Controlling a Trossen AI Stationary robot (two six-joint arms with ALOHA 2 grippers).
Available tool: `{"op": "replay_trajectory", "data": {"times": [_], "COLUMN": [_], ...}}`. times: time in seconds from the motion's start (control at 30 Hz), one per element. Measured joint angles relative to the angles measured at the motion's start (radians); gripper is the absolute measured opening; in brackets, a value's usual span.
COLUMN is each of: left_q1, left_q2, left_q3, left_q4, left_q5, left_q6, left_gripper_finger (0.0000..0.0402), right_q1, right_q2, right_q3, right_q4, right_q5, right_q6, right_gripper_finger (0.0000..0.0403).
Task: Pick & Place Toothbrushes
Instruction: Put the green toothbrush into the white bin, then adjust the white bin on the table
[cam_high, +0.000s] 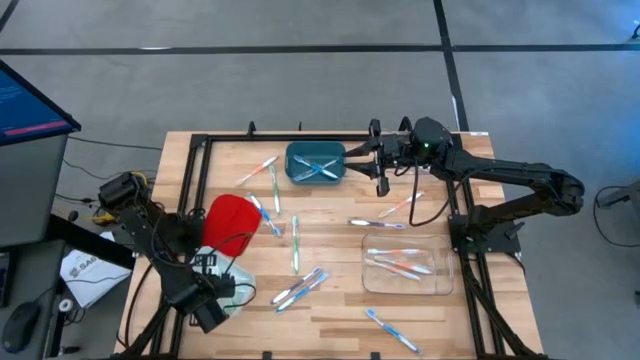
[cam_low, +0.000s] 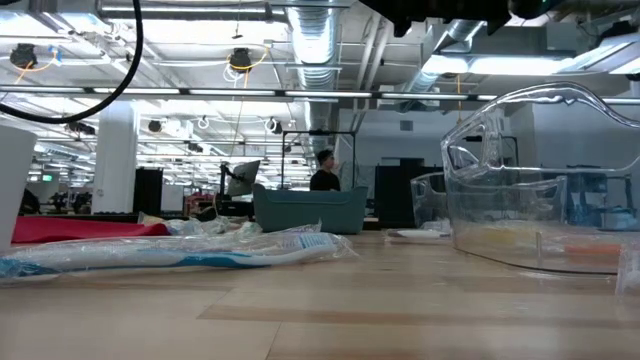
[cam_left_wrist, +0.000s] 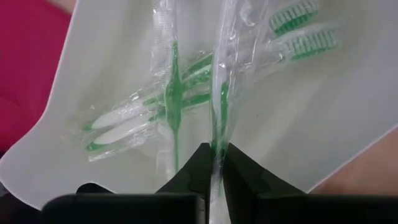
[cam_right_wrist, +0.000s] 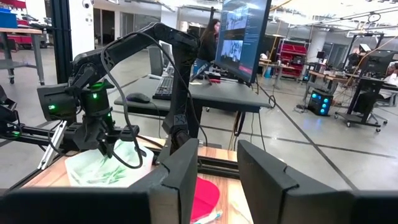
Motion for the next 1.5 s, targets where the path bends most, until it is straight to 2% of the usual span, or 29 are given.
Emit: {"op": "replay_trajectory", "data": {"times": [0.63,0.9,1.23,1.4,1.5], "left_q1": [0.032,0.032,0.032,0.03,0.03], "left_q2": [0.0,0.0,-0.004,-0.082,-0.158], "left_q3": [-0.022,-0.022,-0.022,-0.023,-0.023], "left_q4": [0.052,0.056,0.034,-0.035,-0.033], "left_q5": [-0.029,-0.075,-0.059,-0.038,-0.116], "left_q6": [-0.059,-0.059,-0.07,-0.152,-0.203], "left_gripper_finger": [0.002,0.006,0.0134,0.0134,0.0124], "right_q1": [0.0,0.0,0.0,0.0,0.0], "right_q2": [0.0,0.0,0.0,0.0,0.0], "right_q3": [0.0,0.0,0.0,0.0,0.0], "right_q4": [-0.007,-0.014,-0.014,-0.014,-0.014], "right_q5": [0.0,0.0,0.0,0.0,0.0], "right_q6": [0.0,0.0,0.0,0.0,0.0], "right_gripper_finger": [0.0108,0.0108,0.0108,0.0108,0.0108]}}
